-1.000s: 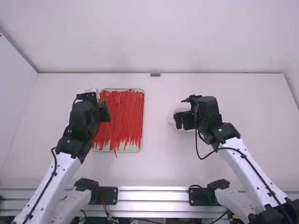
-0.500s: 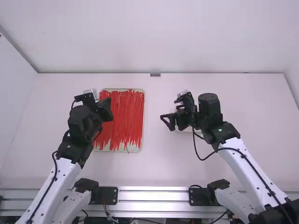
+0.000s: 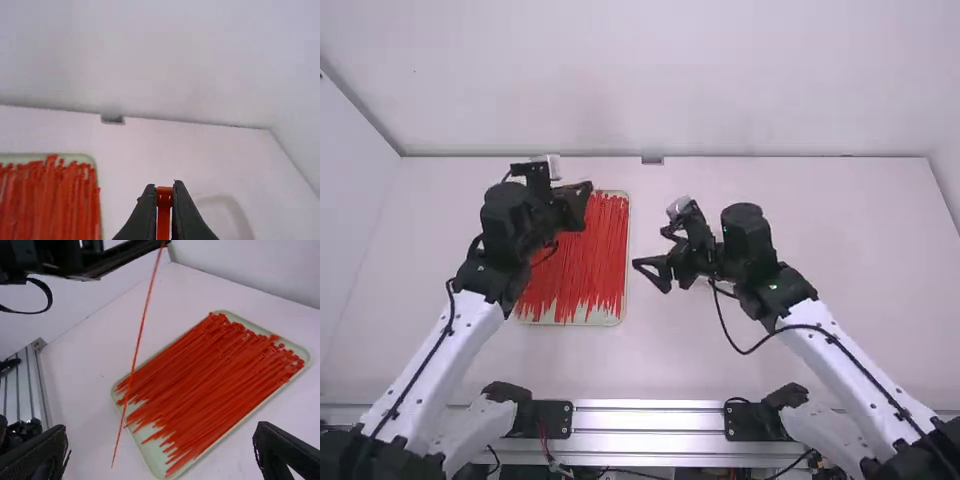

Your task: Fasten the cable tie

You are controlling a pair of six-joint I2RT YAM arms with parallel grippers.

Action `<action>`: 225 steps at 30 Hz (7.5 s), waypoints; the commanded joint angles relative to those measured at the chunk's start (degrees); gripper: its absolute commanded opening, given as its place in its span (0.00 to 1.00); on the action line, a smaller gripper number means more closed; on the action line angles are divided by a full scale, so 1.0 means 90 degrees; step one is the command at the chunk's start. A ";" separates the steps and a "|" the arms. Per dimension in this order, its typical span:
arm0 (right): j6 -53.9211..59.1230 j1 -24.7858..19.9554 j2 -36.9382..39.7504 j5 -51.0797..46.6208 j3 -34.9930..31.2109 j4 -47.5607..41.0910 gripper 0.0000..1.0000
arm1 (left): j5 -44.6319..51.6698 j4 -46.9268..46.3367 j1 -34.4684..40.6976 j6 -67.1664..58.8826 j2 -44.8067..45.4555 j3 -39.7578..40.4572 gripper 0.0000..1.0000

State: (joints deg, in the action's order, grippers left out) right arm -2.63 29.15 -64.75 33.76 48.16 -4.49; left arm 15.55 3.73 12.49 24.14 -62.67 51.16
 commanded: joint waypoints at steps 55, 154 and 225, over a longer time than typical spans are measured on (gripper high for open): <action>-0.1059 0.0884 -0.0058 -0.1948 0.0228 0.0911 0.00 | 0.0177 0.2120 0.1375 0.0583 -0.0151 0.0219 0.02; -0.0398 -0.1161 -0.0049 0.3422 0.0231 0.3356 0.00 | 0.6817 0.2771 0.0243 -0.0151 -0.1406 0.2392 0.02; 1.0780 -0.1069 -0.0046 0.3631 -0.0041 0.0736 0.99 | 0.7669 0.0940 -0.1056 0.4019 -0.3988 0.2720 0.02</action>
State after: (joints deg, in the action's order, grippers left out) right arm 86.17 19.51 -64.84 64.58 48.34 2.22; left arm 77.71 11.55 2.85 50.81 -98.50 73.78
